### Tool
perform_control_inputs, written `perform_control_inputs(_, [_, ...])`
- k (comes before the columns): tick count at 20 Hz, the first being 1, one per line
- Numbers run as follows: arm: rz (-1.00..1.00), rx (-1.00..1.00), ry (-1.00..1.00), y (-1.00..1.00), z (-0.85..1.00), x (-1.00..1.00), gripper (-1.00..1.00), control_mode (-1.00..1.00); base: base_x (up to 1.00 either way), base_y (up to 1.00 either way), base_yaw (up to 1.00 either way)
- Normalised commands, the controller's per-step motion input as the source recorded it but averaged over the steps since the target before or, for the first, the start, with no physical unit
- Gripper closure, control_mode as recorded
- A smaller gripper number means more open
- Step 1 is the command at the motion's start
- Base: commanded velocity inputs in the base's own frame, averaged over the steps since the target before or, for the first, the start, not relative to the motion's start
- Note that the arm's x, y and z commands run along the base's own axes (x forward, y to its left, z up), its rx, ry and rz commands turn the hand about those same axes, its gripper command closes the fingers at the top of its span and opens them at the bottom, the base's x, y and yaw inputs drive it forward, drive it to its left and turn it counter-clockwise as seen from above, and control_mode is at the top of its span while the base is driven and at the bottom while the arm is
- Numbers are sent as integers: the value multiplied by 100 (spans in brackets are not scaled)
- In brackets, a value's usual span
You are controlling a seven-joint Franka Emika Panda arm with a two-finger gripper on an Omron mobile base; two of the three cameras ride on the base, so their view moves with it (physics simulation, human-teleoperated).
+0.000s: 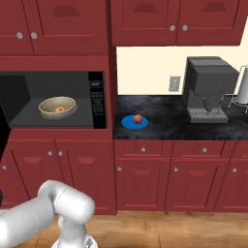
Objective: Remove the peach from the bowl and place it on the small plate. Then place the bowl with only the shrimp in the microwave, close the door, and press the start button to microwave the shrimp.
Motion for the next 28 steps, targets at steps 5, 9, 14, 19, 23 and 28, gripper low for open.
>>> perform_control_inputs(5, [0, 4, 3, -97, -24, 56, -100, -100, 0, 0, 0])
perform_control_inputs(9, [0, 6, 0, -72, -12, 82, -100, -100, 0, 0, 0])
perform_control_inputs(14, [0, 9, 0, -31, -9, 97, -100, -100, 0, 0, 0])
perform_control_inputs(19, [0, 11, -2, 0, -1, 99, -100, -100, 0, 0, 0])
perform_control_inputs(23, [0, 11, -5, 0, 0, 95, -100, -100, 0, 0, 0])
perform_control_inputs(28, [0, 12, -10, -2, 0, 88, -100, -100, 0, 0, 0])
